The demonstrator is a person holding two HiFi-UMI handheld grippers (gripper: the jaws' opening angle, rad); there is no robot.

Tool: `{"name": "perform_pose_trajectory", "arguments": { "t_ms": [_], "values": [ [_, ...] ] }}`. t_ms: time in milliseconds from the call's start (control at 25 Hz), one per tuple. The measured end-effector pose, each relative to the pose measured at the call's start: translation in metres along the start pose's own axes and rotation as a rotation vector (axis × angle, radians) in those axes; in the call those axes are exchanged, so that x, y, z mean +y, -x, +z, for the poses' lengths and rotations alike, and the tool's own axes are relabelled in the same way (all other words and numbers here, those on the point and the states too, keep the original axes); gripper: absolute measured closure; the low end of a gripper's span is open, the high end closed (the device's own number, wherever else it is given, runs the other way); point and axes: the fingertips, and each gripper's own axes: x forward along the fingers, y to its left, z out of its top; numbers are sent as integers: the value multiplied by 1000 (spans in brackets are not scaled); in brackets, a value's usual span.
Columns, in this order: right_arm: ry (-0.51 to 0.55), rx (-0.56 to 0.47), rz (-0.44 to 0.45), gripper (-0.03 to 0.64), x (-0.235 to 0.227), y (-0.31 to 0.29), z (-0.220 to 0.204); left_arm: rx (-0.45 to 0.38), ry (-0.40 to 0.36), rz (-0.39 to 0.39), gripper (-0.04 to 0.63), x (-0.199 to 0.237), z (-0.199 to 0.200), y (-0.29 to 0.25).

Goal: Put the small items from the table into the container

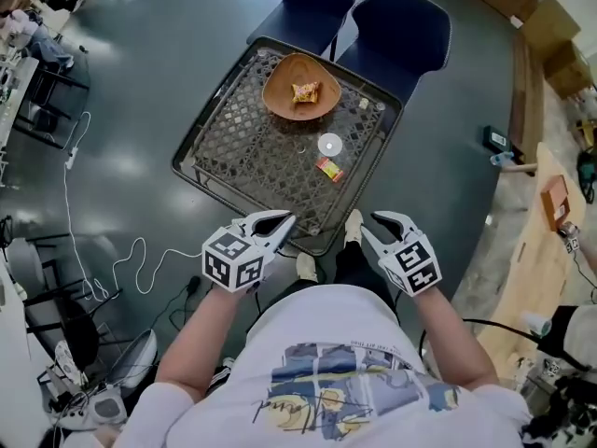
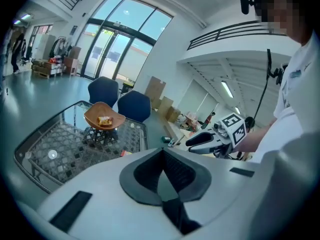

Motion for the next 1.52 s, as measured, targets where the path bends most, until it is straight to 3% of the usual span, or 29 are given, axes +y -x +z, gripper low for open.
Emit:
{"name": "perform_pose_trajectory", "arguments": {
  "t_ms": [360, 760, 880, 1000, 1280, 1520],
  "values": [
    [-4, 10, -15, 494, 44, 4, -15, 75, -46, -102, 588, -41, -56, 18],
    [-32, 23, -27, 494, 61, 9, -30, 98, -94, -118, 588, -53, -69, 15],
    [-37, 26, -31, 494, 61, 12, -33, 63, -82, -104, 586, -51, -64, 11],
    [-42, 26, -34, 494, 57, 15, -33, 56, -87, -97, 536, -50, -57, 3],
    [-62, 25, -39, 494, 28, 23, -39, 140, -174, -8, 422, -30, -60, -48],
    [-102, 24, -49, 494, 1, 35, -48, 240, -168, 103, 349, 19, -71, -108]
  ]
}}
